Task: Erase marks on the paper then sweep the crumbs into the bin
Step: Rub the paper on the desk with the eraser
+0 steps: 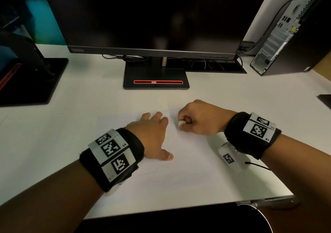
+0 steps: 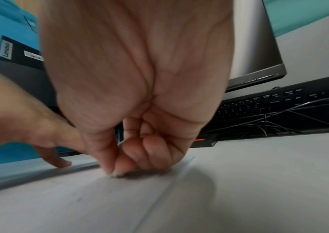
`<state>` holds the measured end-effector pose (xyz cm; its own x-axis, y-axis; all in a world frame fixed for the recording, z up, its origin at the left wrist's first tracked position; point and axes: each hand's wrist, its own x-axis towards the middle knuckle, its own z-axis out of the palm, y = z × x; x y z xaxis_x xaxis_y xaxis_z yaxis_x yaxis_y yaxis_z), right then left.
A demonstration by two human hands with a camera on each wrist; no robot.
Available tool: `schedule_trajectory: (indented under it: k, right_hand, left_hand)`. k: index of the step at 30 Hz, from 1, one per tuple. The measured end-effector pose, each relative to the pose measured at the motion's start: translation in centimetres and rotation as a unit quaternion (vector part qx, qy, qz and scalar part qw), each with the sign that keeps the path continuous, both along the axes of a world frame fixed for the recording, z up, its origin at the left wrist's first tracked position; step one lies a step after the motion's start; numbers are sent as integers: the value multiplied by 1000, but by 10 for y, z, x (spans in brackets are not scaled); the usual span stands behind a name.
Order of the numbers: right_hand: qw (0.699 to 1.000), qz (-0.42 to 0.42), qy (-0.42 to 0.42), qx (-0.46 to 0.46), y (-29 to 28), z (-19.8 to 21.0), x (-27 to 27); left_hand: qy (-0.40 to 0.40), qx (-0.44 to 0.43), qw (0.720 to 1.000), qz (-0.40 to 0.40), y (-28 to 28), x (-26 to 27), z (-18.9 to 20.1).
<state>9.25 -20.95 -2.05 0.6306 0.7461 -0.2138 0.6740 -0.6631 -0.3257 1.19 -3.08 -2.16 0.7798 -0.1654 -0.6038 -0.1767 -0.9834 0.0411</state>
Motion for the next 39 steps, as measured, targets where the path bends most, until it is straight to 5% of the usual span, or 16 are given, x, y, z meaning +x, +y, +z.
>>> schedule_trajectory:
  k: [6, 19, 24, 28, 33, 39]
  right_hand:
    - [998, 47, 47, 1, -2, -2, -20]
    - [999, 20, -22, 16, -3, -2, -16]
    - [998, 62, 35, -2, -3, 0, -27]
    - [999, 40, -21, 12, -5, -1, -23]
    - [997, 72, 31, 4, -10, -1, -37]
    - [997, 71, -1, 23, -10, -4, -40]
  left_hand:
    - [17, -1, 1000, -1, 1, -3, -2]
    - [37, 9, 999, -11, 2, -6, -4]
    - [43, 11, 999, -8, 2, -6, -4]
    - [47, 12, 999, -8, 2, -6, -3]
    - [53, 11, 999, -6, 1, -6, -4]
    - [51, 11, 999, -4, 1, -6, -4]
